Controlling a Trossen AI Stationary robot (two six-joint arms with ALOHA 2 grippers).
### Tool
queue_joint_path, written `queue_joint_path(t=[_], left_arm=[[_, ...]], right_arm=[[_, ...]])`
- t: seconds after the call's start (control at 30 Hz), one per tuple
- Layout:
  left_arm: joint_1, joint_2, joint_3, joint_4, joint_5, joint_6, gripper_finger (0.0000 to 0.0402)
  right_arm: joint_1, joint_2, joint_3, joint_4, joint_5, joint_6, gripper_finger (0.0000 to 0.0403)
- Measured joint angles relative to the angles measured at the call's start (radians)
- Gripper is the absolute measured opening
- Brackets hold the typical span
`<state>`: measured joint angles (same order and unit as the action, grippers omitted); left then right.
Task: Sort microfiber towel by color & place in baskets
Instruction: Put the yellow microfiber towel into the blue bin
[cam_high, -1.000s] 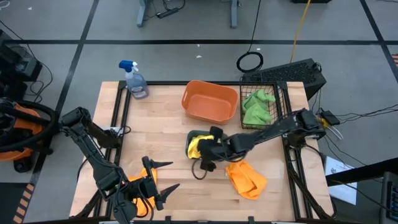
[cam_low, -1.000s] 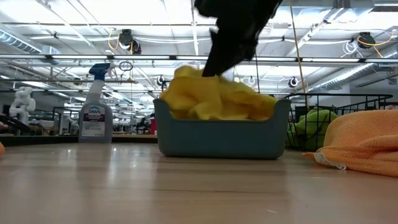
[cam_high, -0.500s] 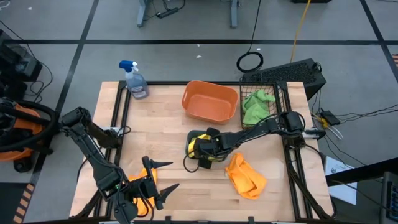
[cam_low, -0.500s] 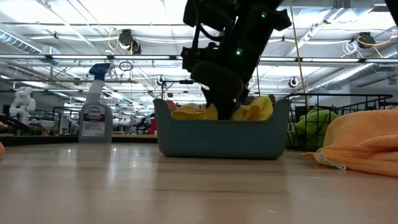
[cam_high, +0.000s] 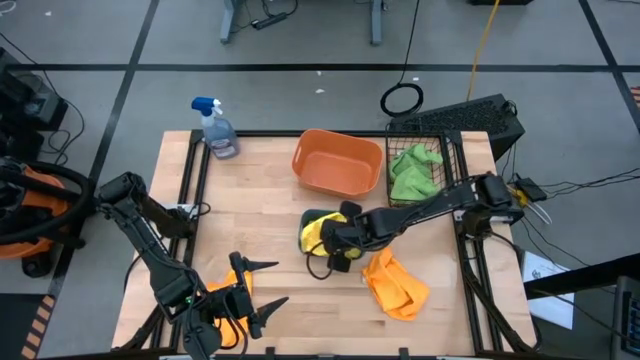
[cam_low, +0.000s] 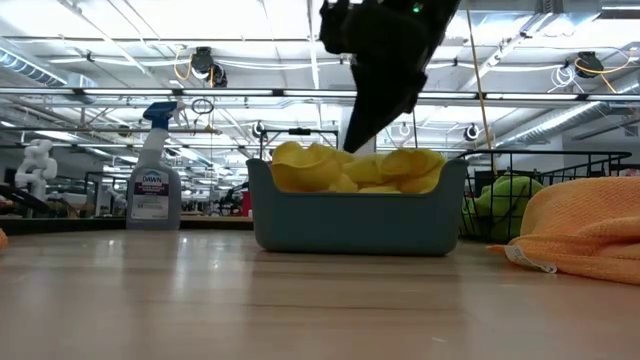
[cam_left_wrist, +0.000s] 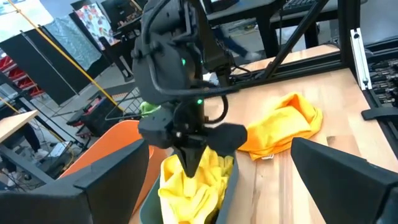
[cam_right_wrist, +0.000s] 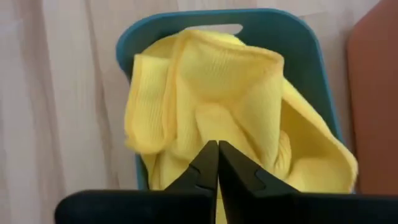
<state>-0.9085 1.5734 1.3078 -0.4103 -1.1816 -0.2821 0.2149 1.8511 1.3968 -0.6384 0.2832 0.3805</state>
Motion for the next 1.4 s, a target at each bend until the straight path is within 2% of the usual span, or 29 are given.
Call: queue_joint_path(t=[0.1,0.23,0.3,0.47,0.67,0.83,1.1,1.27,1.4], left_arm=[[0.001,0.000,0.000,0.000,0.000,0.000,0.0396],[0.001,0.000,0.000,0.000,0.000,0.000,0.0396],[0.001,0.000,0.000,0.000,0.000,0.000,0.0396],[0.001,0.000,0.000,0.000,0.000,0.000,0.0396],[0.015,0.000,0.000,0.000,0.005,-0.001,0.0396],[0.042,0.010,0.000,0.000,0.040,-0.001,0.0396],[0.066,0.011,0.000,0.000,0.075,-0.001,0.0396],[0.064,0.011,0.000,0.000,0.075,-0.001,0.0396],[0.064,0.011,0.000,0.001,0.075,-0.001,0.0396]], right_arm=[[0.010,-0.014,0.000,-0.040,0.015,0.000,0.0003],[0.017,-0.021,0.000,-0.126,0.101,0.027,0.0001],[0.013,-0.021,-0.014,-0.142,0.111,0.058,0.0001],[0.009,-0.021,-0.118,-0.054,0.107,0.103,0.0001],[0.009,-0.020,-0.247,0.146,0.084,0.109,0.0000],[0.009,-0.025,-0.233,0.133,0.077,0.106,0.0000],[0.010,-0.064,-0.121,0.119,0.112,0.069,0.0000],[-0.015,-0.044,-0.104,0.255,0.108,0.022,0.0000],[-0.042,0.015,-0.106,0.269,0.077,0.025,0.0000]])
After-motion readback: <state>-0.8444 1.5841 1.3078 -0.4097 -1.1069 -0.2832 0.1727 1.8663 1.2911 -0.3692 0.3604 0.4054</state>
